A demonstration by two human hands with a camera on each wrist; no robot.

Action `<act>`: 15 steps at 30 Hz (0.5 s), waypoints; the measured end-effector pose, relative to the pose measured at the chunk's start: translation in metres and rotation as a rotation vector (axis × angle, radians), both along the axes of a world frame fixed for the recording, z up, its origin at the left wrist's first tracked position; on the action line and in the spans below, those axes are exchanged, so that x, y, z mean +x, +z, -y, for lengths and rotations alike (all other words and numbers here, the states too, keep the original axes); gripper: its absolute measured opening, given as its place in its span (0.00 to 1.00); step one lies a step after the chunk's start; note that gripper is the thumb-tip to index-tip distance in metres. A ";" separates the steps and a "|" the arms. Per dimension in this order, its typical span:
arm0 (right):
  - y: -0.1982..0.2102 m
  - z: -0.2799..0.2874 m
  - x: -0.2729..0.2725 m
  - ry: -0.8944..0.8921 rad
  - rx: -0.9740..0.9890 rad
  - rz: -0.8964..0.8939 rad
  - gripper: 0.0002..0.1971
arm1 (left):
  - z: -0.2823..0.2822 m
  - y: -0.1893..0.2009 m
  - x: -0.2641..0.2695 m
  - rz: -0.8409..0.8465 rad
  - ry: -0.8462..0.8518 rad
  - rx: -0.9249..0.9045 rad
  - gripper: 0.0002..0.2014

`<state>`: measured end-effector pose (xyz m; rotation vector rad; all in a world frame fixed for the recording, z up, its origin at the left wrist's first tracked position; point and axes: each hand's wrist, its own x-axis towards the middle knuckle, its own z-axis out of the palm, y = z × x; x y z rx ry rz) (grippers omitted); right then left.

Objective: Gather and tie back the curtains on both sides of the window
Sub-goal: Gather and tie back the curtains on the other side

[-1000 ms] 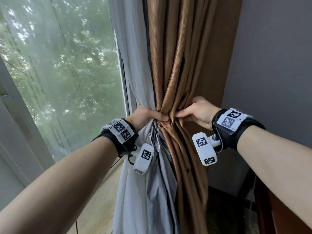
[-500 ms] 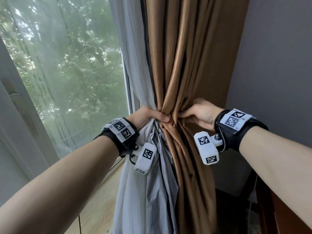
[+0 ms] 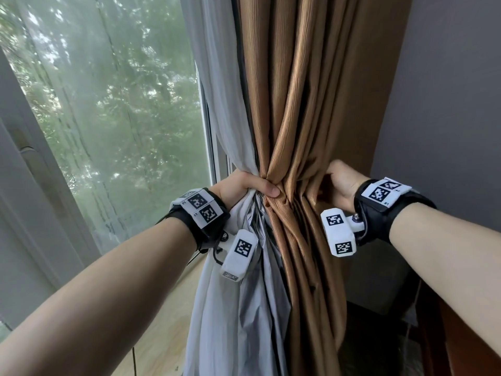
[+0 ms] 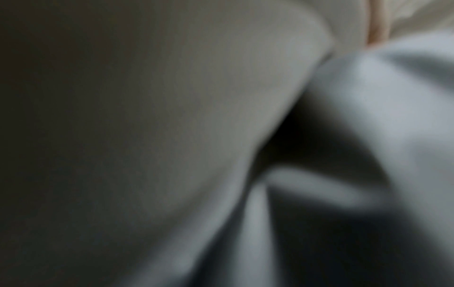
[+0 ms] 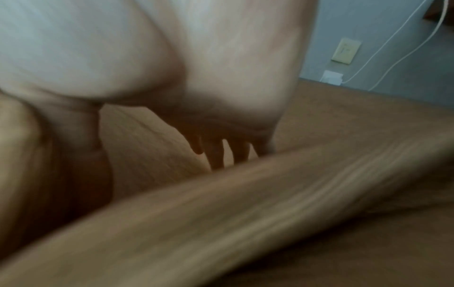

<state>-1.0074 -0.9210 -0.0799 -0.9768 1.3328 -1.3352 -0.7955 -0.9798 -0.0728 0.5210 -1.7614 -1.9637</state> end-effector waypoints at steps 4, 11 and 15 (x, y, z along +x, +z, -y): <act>0.009 0.002 0.012 0.150 0.046 -0.043 0.29 | 0.000 0.001 0.000 0.007 -0.018 -0.001 0.19; 0.005 0.010 0.007 -0.058 -0.046 -0.225 0.14 | 0.002 0.001 0.003 0.021 0.000 -0.002 0.19; 0.006 0.011 0.000 -0.203 -0.112 -0.257 0.13 | 0.004 -0.002 -0.005 -0.026 0.104 -0.071 0.29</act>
